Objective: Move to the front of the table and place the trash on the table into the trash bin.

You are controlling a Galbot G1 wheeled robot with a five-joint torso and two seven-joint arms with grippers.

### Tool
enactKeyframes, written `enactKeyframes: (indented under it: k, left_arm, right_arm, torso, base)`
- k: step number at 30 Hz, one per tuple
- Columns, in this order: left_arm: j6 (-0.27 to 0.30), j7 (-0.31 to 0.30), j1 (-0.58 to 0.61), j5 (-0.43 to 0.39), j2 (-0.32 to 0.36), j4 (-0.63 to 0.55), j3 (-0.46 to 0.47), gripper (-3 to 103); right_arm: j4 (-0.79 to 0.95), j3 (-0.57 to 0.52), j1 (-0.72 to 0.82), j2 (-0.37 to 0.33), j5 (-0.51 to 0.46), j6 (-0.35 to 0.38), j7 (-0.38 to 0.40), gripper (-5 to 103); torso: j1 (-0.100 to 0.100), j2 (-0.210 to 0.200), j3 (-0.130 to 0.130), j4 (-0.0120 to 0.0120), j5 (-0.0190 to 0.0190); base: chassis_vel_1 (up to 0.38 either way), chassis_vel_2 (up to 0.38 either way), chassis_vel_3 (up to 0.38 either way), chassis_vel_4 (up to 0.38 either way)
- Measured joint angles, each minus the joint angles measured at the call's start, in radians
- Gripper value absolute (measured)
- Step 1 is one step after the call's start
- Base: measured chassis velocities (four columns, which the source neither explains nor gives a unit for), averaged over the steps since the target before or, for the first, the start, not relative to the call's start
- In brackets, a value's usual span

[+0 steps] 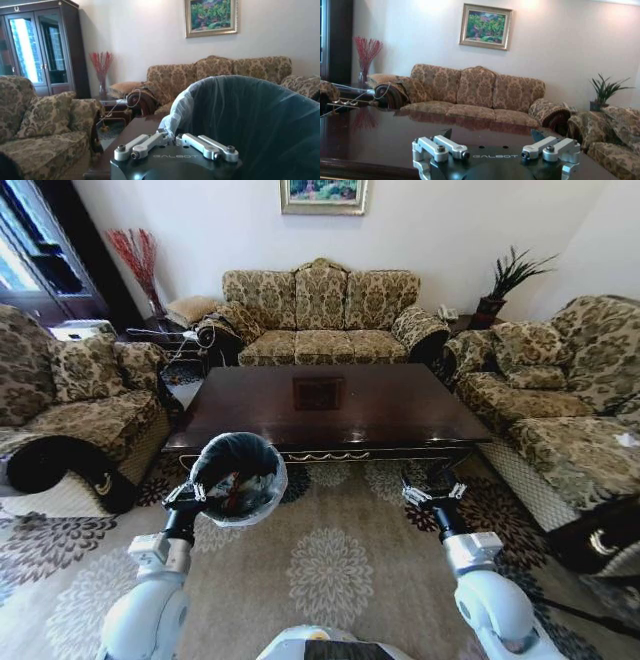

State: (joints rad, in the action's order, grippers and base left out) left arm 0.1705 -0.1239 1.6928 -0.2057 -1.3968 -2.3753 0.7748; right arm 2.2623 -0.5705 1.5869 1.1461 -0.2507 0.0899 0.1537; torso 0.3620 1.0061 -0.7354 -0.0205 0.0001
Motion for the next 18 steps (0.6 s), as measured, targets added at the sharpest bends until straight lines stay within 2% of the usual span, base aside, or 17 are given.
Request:
enactKeyframes:
  k: [13,16,18]
  left_arm:
    - [-0.004,-0.008,-0.009,0.009,0.007,0.095,0.017,3]
    - [-0.001,-0.007,-0.014,-0.028,0.011,0.124,0.019,3]
    - [0.007,-0.013,-0.032,-0.07,0.02,0.186,0.014,3]
  right_arm:
    - [0.016,-0.001,0.005,0.022,0.032,0.0,0.003,100]
    - [0.017,0.001,0.007,0.029,0.036,-0.001,0.004,100]
    - [0.018,0.004,0.007,0.035,0.039,-0.003,0.004,100]
  torso:
    - [0.001,0.0,0.0,0.0002,-0.0001]
    - [0.001,0.0,0.0,0.0001,0.0]
    - [0.001,0.0,0.0,0.0001,-0.0001]
  base:
    - [0.002,0.0,0.0,0.004]
    - [0.0,0.0,0.0,0.0]
    - [0.0,0.0,0.0,0.0]
